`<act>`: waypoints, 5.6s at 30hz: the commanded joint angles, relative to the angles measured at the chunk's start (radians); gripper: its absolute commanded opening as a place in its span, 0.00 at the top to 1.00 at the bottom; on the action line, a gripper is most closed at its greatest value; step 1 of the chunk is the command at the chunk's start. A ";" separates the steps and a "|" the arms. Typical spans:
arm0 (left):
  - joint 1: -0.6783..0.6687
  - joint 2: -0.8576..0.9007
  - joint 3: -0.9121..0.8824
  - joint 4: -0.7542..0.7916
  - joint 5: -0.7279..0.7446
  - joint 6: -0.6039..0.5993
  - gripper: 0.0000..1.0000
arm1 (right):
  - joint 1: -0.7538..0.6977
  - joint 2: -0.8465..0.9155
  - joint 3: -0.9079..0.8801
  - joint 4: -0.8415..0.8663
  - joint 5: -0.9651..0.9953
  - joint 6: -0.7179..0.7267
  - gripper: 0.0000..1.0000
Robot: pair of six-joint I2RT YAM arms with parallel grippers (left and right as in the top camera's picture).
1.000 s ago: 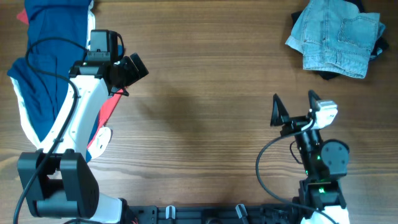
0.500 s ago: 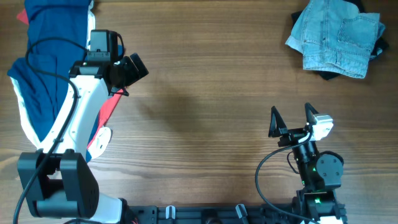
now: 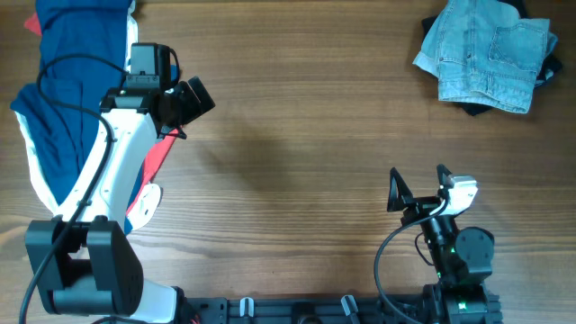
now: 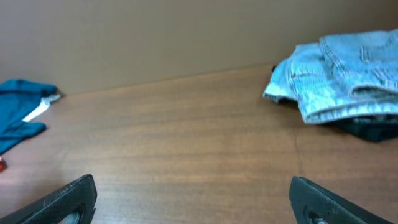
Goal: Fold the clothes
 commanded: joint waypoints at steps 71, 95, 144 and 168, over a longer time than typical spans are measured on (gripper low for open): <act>0.267 -1.038 -0.751 0.588 0.054 0.372 0.00 | 0.003 -0.134 -0.001 -0.001 0.021 0.010 0.00; 0.287 -1.549 -1.118 0.640 0.080 0.370 0.00 | 0.003 -0.134 -0.001 -0.001 0.021 0.010 0.00; 0.283 -1.656 -1.262 0.654 0.068 0.370 0.00 | 0.003 -0.134 -0.001 -0.001 0.021 0.010 0.00; 0.283 -1.656 -1.262 0.654 0.068 0.370 0.00 | 0.003 -0.134 -0.001 -0.001 0.021 0.010 0.00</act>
